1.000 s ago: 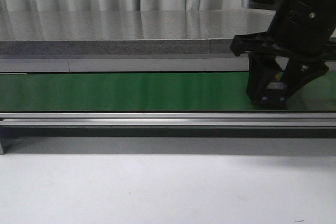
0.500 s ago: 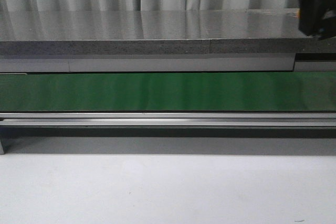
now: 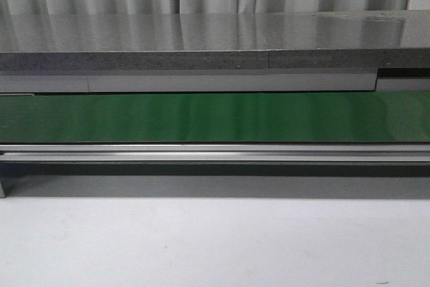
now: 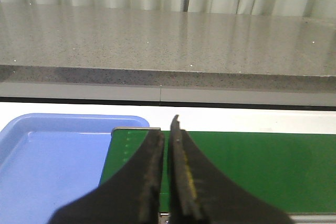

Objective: Move button from left to right
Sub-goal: 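Lift the button with the right gripper toward the green tray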

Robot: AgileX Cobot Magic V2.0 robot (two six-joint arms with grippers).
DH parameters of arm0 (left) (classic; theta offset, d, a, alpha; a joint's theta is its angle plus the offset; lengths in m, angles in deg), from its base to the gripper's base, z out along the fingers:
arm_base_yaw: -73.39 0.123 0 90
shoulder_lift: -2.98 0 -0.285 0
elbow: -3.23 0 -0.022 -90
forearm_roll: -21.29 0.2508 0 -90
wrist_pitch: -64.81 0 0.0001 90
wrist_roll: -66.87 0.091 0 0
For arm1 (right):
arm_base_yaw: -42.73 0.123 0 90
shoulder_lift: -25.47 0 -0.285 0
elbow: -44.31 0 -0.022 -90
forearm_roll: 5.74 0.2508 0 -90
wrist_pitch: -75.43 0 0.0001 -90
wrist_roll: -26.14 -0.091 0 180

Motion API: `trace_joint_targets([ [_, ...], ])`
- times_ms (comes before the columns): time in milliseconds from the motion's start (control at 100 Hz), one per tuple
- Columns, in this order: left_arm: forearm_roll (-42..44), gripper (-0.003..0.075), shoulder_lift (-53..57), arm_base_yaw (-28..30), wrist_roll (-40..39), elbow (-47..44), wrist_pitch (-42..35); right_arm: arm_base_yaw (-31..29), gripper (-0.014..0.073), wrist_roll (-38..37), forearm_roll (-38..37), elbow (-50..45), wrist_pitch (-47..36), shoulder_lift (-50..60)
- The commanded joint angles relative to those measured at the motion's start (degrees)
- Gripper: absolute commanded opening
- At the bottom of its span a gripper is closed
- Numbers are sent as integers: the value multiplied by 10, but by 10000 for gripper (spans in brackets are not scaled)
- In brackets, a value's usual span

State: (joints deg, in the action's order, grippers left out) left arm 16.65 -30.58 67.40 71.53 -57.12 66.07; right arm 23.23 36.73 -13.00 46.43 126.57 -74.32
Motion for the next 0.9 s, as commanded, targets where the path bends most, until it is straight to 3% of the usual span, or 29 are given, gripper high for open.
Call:
trace_joint_targets([
  [0, -4, 5, -2, -5, 1, 16, -49, -30, 171, 8, -4, 19, -42, 13],
  [620, -4, 5, -2, -5, 1, 16, -49, -53, 182, 8, 47, 19, -17, -138],
  [890, -4, 5, -2, -5, 1, 16, -49, -53, 407, 8, 50, 19, -6, -156],
])
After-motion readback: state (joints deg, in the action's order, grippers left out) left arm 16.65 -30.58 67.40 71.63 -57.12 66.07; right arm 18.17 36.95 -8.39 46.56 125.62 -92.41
